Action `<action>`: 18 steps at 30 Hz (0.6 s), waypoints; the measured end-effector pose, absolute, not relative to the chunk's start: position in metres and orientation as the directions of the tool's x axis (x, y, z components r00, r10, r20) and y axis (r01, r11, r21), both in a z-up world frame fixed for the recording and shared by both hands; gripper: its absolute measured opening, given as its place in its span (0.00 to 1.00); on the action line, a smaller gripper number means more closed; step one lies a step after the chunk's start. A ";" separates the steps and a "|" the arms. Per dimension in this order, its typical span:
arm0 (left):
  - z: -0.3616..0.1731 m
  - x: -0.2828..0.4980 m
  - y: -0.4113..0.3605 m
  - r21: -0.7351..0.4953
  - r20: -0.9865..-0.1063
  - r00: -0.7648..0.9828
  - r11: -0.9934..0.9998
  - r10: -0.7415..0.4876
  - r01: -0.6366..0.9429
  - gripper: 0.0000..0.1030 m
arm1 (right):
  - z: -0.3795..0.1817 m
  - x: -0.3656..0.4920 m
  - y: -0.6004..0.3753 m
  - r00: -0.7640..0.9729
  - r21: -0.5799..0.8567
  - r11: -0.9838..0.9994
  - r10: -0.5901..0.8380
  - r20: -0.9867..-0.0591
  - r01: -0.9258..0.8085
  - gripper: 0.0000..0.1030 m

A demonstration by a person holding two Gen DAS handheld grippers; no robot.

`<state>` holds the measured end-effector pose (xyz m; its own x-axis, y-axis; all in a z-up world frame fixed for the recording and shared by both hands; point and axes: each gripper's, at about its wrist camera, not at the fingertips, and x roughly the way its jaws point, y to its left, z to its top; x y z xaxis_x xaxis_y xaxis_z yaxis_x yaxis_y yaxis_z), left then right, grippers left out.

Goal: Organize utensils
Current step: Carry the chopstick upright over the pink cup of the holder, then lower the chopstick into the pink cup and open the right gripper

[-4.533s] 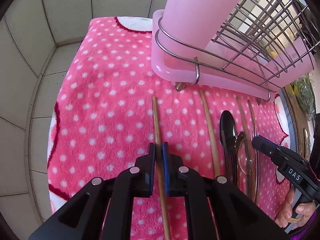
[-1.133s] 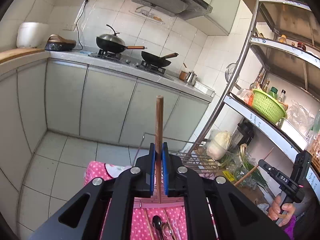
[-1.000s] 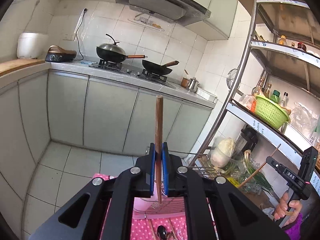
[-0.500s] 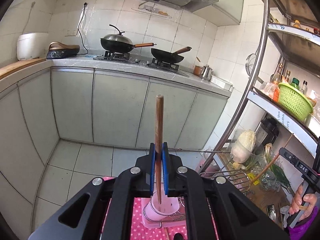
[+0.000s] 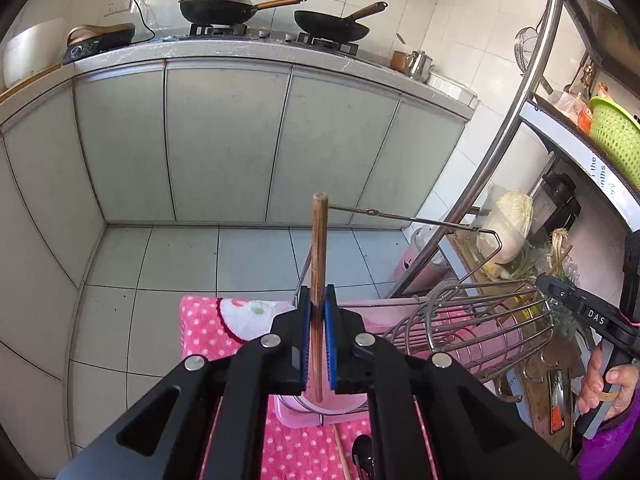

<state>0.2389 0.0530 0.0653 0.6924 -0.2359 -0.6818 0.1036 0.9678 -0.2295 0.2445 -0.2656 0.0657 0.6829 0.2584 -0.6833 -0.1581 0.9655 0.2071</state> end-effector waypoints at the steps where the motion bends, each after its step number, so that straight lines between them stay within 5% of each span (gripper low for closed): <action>1: 0.062 0.242 0.053 -0.232 -0.686 0.688 0.967 -0.236 0.100 0.06 | 0.064 0.246 -0.265 0.681 0.213 0.964 0.265 -0.683 -0.162 0.06; 6: 0.053 0.252 0.055 -0.255 -0.695 0.681 0.965 -0.231 0.068 0.08 | 0.058 0.255 -0.266 0.675 0.225 0.963 0.263 -0.690 -0.145 0.07; 11: 0.052 0.252 0.062 -0.280 -0.690 0.688 0.959 -0.225 0.033 0.20 | 0.051 0.254 -0.271 0.664 0.226 0.964 0.259 -0.701 -0.139 0.27; 18: 0.060 0.243 0.074 -0.309 -0.668 0.707 0.951 -0.232 0.020 0.25 | 0.049 0.245 -0.277 0.669 0.208 0.968 0.246 -0.701 -0.138 0.35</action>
<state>0.2431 0.0743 0.0596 0.7071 -0.2317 -0.6681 0.0197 0.9509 -0.3090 0.2445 -0.2772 0.0490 0.6692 0.2459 -0.7012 -0.1379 0.9684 0.2080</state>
